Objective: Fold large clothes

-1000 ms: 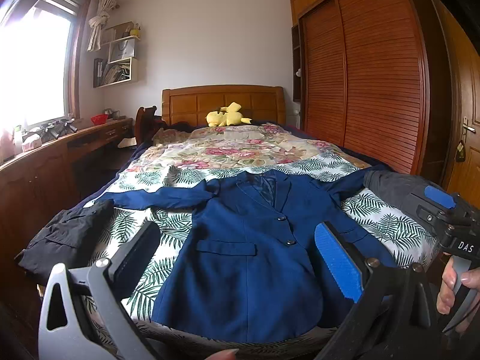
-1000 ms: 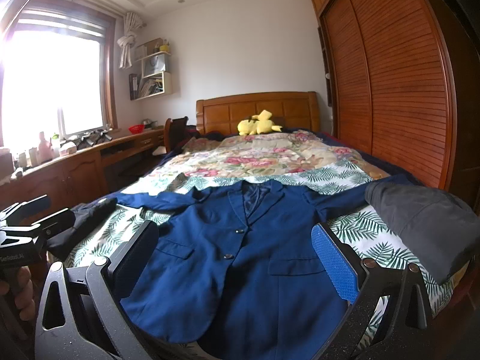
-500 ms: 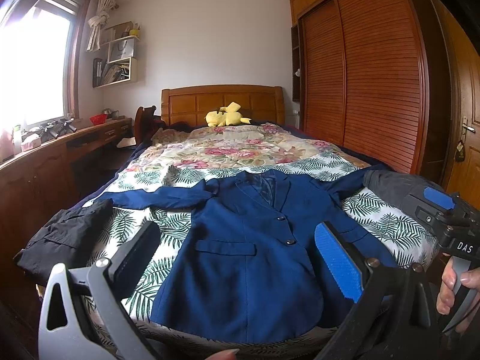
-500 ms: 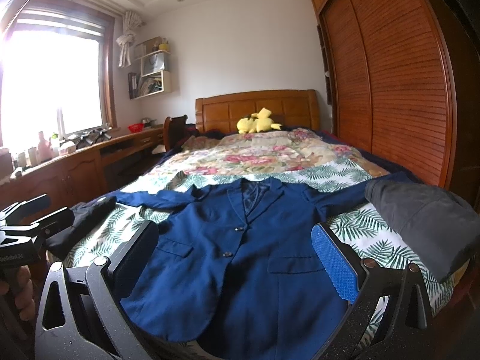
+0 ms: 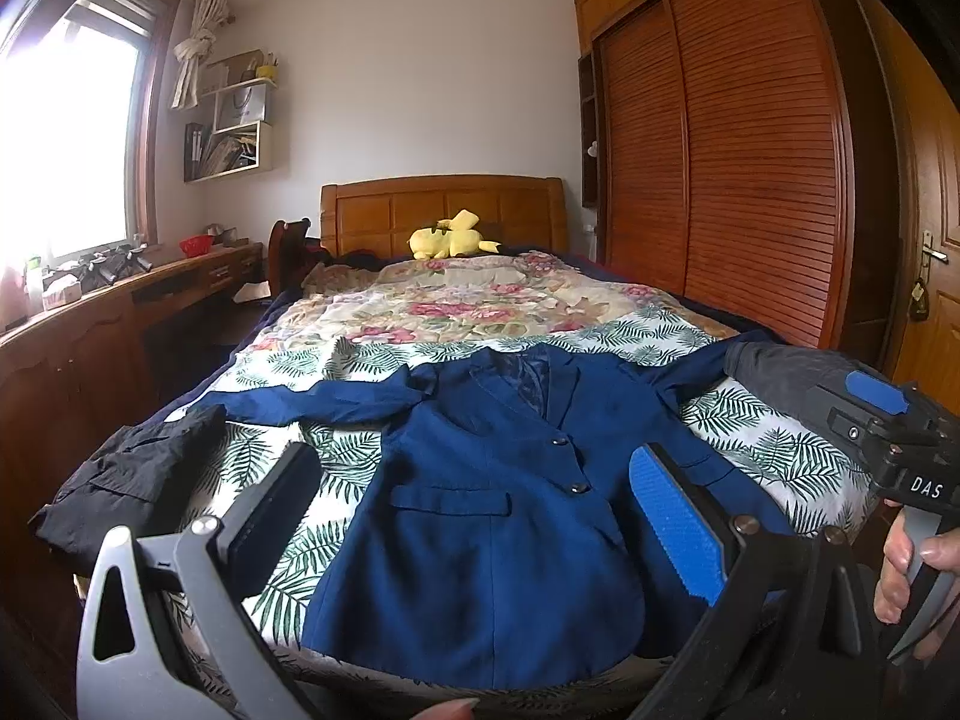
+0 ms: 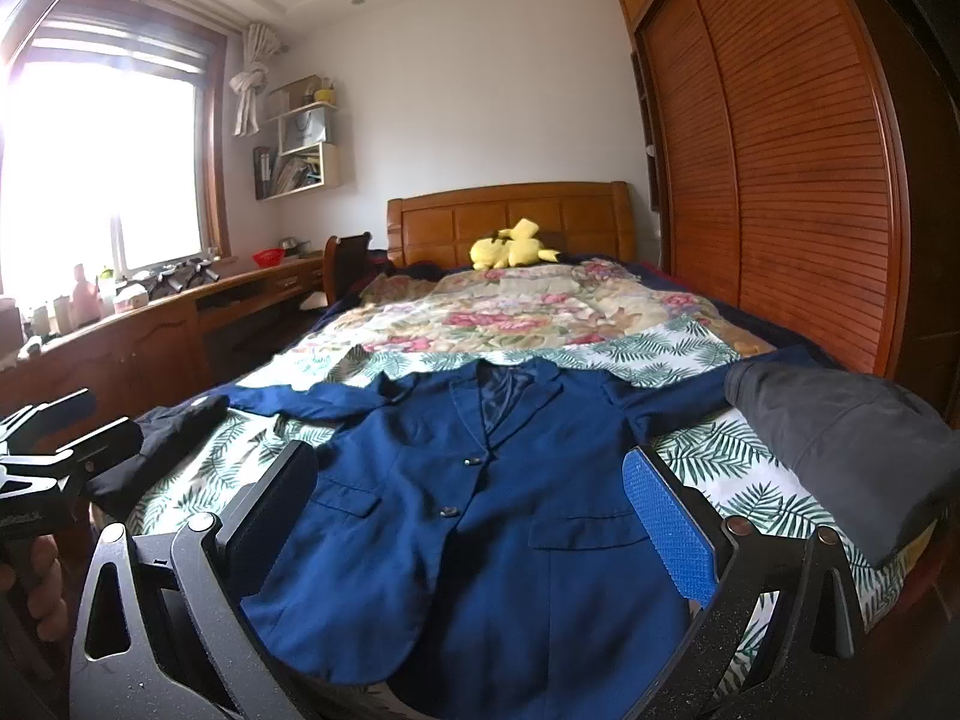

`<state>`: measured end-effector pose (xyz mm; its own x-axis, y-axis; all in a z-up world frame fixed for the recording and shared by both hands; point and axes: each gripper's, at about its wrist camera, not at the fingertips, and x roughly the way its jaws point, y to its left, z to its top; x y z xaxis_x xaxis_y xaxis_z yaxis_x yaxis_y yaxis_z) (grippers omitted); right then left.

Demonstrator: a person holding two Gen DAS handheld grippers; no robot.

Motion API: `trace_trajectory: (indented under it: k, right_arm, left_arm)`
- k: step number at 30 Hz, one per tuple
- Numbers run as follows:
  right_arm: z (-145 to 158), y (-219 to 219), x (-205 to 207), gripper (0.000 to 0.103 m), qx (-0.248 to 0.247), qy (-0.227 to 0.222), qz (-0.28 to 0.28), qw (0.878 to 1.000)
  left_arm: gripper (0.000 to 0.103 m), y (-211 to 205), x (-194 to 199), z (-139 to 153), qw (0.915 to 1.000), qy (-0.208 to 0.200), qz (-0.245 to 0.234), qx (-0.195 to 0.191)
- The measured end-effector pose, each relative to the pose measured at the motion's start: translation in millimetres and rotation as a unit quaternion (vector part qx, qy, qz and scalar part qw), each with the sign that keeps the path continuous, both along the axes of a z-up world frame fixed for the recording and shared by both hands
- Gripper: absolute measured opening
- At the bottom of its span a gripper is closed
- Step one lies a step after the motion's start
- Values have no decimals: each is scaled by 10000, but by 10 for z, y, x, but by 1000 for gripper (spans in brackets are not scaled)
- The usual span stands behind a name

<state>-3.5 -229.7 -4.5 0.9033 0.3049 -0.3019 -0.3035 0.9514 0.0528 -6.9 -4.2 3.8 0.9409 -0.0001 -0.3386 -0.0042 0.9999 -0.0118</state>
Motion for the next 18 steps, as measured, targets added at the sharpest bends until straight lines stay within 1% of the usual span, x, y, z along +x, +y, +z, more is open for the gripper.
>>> trace_trajectory:
  k: [18]
  right_arm:
    - [8,-6,1,103,11,-3,3,10000]
  left_arm:
    - [103,-15,-38,31,10000,-44,-23,7]
